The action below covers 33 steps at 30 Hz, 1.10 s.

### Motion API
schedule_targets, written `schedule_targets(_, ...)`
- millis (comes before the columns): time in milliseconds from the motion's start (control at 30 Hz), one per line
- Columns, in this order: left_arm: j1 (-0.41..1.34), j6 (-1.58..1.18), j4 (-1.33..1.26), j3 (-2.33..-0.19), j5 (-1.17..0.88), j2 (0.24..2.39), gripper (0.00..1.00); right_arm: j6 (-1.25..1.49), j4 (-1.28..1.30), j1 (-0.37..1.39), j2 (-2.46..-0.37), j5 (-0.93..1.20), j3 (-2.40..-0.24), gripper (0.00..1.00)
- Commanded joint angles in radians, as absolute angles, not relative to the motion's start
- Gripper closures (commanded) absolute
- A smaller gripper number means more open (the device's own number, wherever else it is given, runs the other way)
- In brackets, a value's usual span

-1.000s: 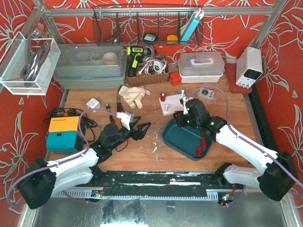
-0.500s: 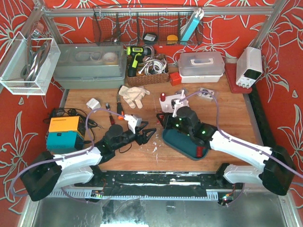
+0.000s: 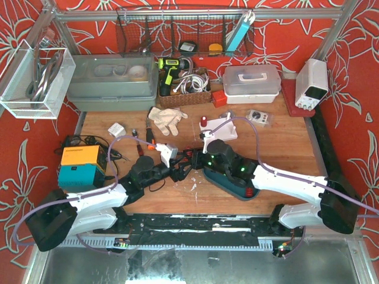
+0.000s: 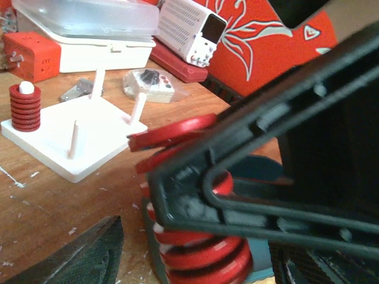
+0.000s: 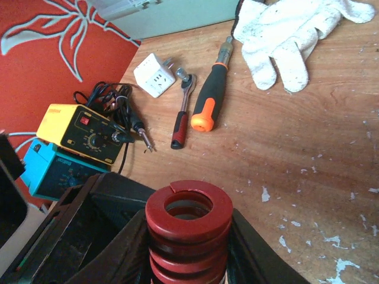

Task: Install the large spring

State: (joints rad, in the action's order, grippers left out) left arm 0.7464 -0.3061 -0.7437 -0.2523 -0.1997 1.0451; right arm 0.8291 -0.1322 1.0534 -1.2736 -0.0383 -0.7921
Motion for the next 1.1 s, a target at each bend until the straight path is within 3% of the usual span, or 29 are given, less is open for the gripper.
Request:
schedule_targets(0,0.750,-0.306,-0.753,-0.280,-0.164,1.051,0.33,0.837,-0.184,1.082,-1.274,-0.063,-0.825,1.00)
schedule_targets(133,0.751,-0.301,-0.760,-0.280,-0.174,1.053,0.42,0.840,-0.181,1.096,-1.260,-0.048,-0.807,1.00)
schedule_targets(433,0.754,-0.212,-0.899,-0.234,-0.273,1.068,0.99,0.698,-0.009,1.096,-1.232,0.037,-0.842,0.99)
schedule_targets(600,0.805,-0.047,-0.942,-0.211,-0.233,1.092,1.00,0.607,0.145,1.090,-1.232,0.102,-0.885,0.84)
schedule_targets(767,0.831,0.040,-1.012,-0.168,-0.231,1.086,1.00,0.563,0.234,1.069,-1.179,0.112,-0.898,0.57)
schedule_targets(967,0.842,0.076,-1.049,-0.148,-0.238,1.082,1.00,0.550,0.253,1.033,-1.160,0.166,-0.890,0.41)
schedule_targets(1067,0.844,0.081,-1.065,-0.138,-0.232,1.080,1.00,0.557,0.231,1.030,-1.164,0.196,-0.881,0.38)
